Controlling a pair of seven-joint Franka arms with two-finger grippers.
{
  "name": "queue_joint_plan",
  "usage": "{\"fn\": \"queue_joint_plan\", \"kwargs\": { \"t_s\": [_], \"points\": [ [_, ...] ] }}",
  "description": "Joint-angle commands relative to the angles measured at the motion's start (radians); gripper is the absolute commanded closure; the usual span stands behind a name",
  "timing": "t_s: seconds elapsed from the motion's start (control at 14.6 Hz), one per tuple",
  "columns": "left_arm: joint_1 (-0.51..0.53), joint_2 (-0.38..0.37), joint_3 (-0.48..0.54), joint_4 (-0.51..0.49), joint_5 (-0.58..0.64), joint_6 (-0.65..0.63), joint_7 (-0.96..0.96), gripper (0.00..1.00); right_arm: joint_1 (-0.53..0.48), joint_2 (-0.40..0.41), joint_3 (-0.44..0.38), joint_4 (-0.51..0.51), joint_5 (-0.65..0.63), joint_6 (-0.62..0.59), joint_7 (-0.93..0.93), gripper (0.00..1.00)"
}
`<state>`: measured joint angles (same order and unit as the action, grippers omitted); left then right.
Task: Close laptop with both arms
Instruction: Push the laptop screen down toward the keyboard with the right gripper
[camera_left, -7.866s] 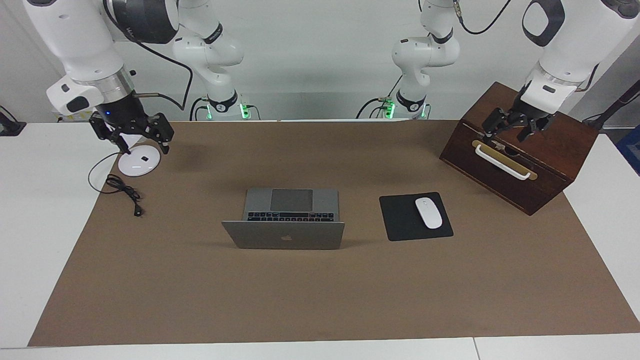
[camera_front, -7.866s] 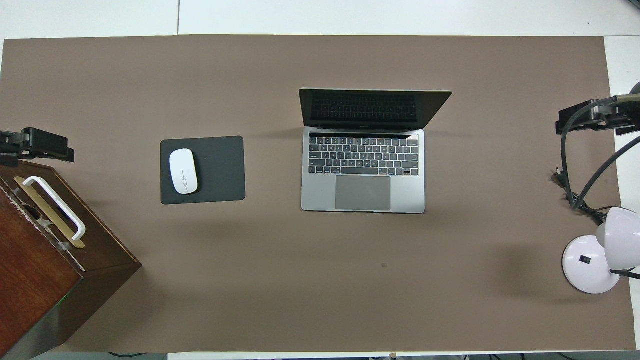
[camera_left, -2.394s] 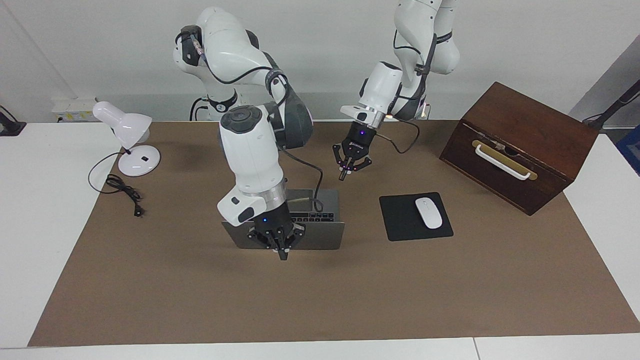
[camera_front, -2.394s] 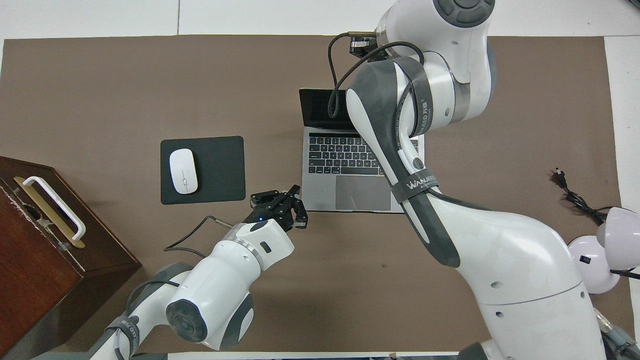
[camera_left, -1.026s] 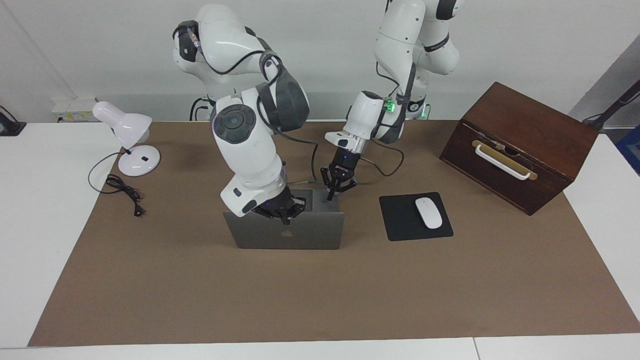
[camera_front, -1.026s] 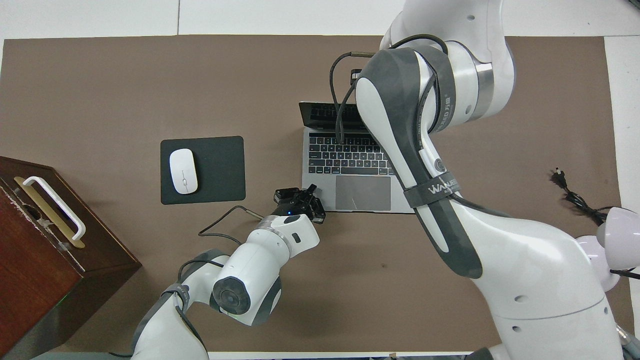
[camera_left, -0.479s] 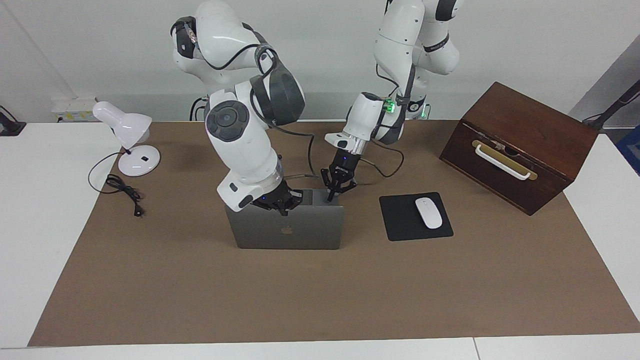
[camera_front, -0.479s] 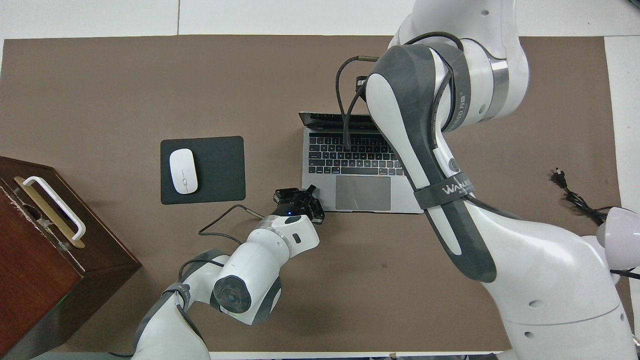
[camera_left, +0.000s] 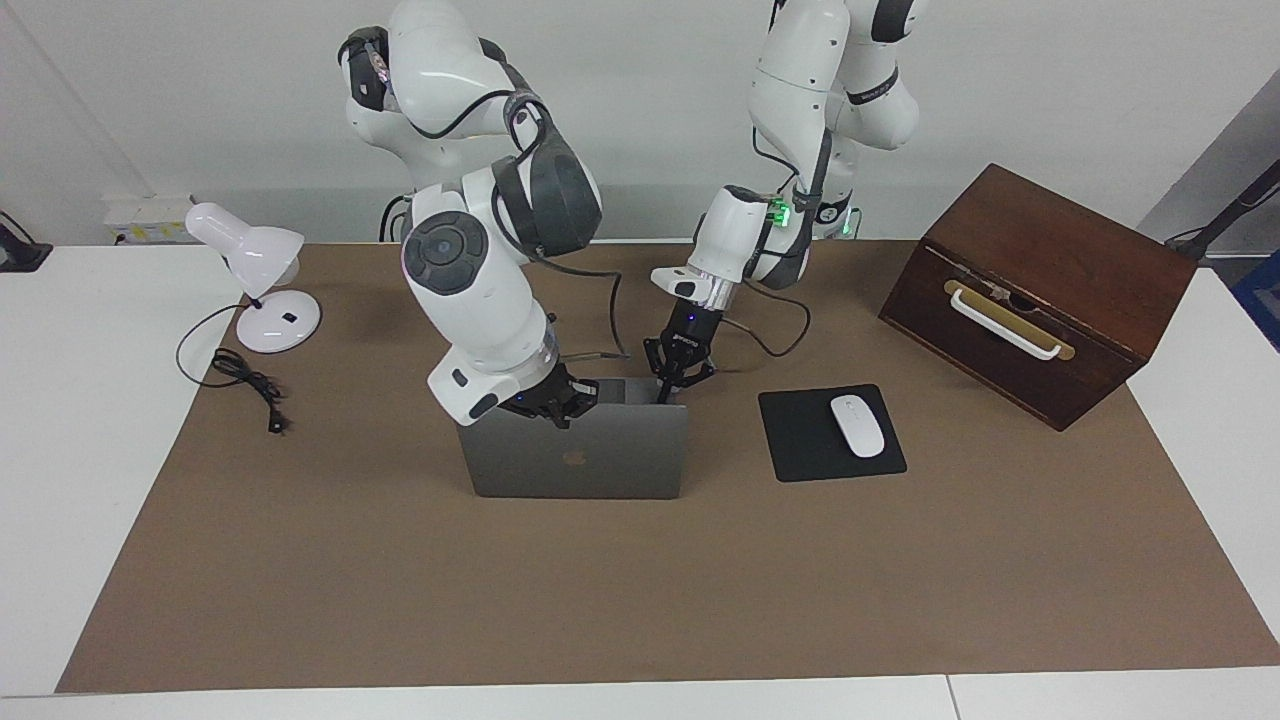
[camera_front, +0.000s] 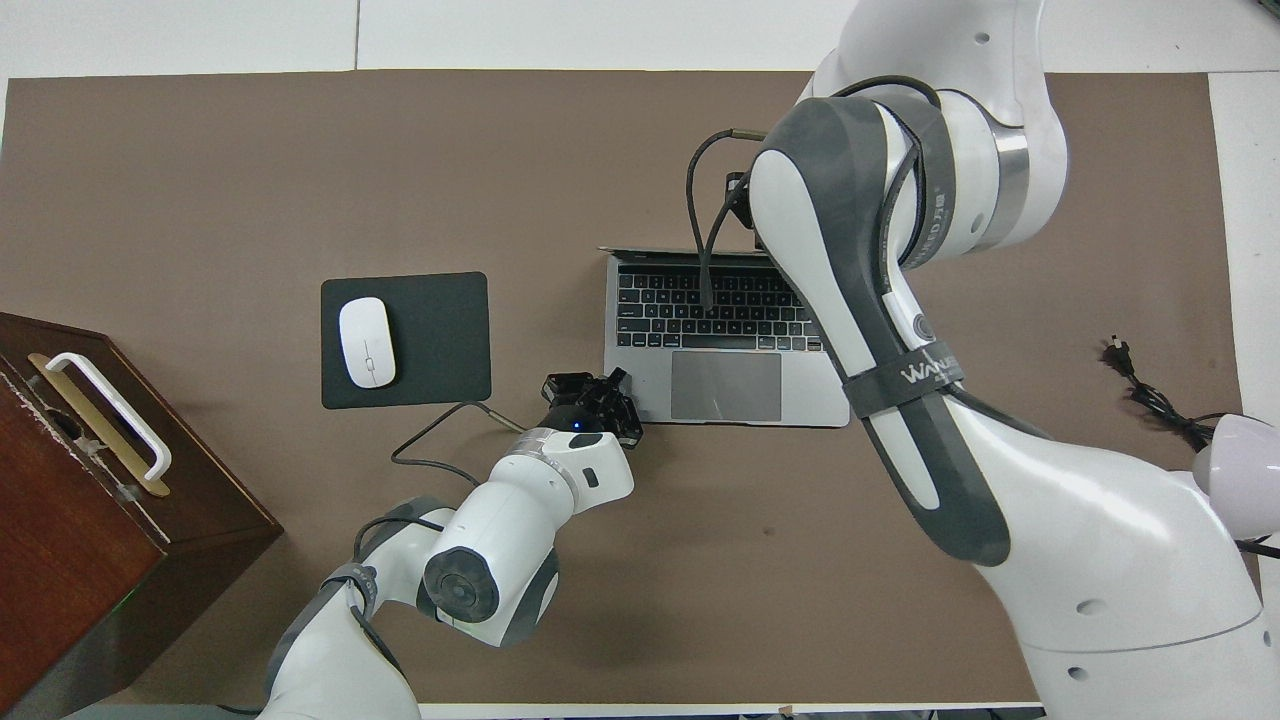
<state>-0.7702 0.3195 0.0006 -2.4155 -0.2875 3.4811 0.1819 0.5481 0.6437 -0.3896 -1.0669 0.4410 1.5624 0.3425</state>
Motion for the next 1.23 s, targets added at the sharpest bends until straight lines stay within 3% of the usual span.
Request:
{"fn": "queue_joint_plan", "kwargs": {
  "t_s": [0.0, 0.82, 1.16],
  "points": [
    [-0.004, 0.010, 0.009, -0.013, 0.002, 0.023, 0.042, 1.00, 0.010, -0.084, 0.001, -0.152, 0.027, 0.030, -0.002, 1.00],
    [-0.008, 0.001, 0.009, -0.076, 0.002, 0.023, 0.057, 1.00, 0.013, -0.164, 0.012, -0.332, 0.027, 0.071, -0.002, 1.00],
    [-0.008, -0.004, 0.009, -0.093, 0.002, 0.023, 0.057, 1.00, 0.012, -0.177, 0.012, -0.363, 0.027, 0.071, -0.019, 1.00]
  ]
}}
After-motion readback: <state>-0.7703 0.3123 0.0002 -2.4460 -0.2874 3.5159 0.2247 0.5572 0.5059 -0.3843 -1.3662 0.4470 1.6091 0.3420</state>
